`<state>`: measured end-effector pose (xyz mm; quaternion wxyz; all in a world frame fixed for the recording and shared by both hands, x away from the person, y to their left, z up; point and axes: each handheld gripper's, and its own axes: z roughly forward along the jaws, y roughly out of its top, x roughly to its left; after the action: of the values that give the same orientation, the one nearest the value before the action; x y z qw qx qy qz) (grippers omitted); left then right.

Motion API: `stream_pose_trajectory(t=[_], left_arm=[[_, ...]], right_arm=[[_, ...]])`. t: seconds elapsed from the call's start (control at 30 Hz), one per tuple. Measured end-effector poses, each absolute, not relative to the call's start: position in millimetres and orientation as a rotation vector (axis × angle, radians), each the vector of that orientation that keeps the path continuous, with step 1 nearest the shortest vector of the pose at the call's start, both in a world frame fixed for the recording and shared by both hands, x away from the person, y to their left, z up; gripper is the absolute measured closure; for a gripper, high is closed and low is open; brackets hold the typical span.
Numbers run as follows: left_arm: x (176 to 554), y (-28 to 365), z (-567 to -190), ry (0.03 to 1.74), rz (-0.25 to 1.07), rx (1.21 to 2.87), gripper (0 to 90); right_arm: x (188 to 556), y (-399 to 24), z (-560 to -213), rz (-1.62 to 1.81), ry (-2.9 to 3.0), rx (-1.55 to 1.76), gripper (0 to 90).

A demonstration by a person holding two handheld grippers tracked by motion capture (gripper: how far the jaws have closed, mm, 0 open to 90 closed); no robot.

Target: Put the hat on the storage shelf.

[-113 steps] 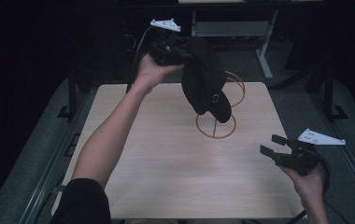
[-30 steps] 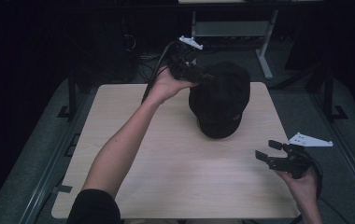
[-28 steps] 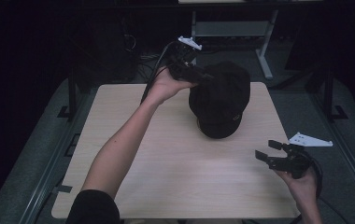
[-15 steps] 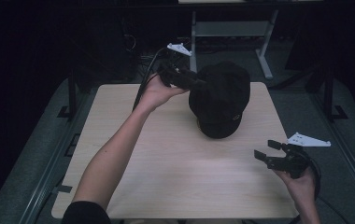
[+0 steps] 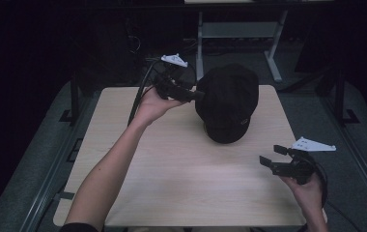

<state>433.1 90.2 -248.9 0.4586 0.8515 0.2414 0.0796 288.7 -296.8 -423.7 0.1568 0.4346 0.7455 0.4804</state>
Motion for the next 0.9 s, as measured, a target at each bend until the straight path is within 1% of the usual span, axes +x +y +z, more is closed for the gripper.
stream_pose_trajectory(t=[0.47,0.9], left_arm=[[410.1,123.0,-259.7,0.622,0.22,2.087,34.3],[399.0,136.5,-270.6,0.64,0.221,2.079,30.3]], right_arm=[[290.3,-293.7,-425.1,1.341,2.143,1.242,17.9],[289.2,-293.5,-424.4,1.337,2.138,1.241,17.9]])
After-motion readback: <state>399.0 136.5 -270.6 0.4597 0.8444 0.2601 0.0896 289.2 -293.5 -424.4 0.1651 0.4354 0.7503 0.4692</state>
